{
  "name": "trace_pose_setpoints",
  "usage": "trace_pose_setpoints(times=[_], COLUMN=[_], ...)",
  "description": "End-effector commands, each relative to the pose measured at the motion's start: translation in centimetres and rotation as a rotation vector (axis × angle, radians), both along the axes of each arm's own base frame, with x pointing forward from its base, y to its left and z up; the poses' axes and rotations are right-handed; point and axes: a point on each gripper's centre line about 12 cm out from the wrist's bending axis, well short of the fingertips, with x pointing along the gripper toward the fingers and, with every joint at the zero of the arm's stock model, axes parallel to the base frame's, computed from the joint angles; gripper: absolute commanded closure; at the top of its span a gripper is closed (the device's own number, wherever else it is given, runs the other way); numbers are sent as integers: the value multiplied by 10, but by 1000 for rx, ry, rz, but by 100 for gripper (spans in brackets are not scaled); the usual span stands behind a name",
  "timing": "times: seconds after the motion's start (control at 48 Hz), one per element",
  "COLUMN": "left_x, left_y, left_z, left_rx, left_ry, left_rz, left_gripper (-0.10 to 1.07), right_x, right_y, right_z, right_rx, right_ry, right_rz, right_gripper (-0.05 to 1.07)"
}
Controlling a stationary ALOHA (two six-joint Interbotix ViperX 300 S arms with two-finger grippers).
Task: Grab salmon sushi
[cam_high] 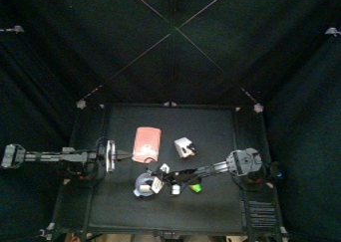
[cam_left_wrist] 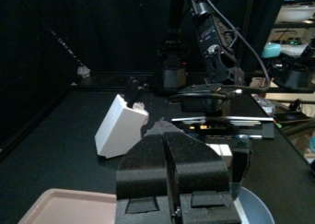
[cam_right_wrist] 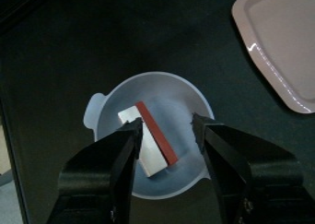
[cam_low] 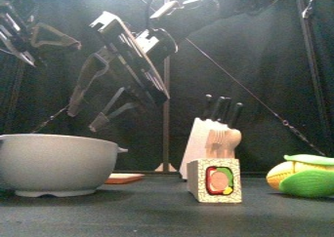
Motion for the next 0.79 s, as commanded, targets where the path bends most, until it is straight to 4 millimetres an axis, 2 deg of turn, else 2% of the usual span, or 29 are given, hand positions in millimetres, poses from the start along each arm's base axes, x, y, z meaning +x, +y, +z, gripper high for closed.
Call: trace_pose_setpoints(times=[0.0,0.479,0.771], left_x=[2,1,1], left_y=[0,1,1], left_z=[6,5,5], left_rx=[2,3,3], left_ry=[-18,-18,-17], left_rz=[0,5,5], left_gripper=[97,97,97], right_x=[1,9,10], right_y=[5,22,20], right_z=[37,32,30], right_rx=[10,19,17], right_ry=[-80,-117,-65], right_rz=[13,81,24], right_gripper=[20,20,16])
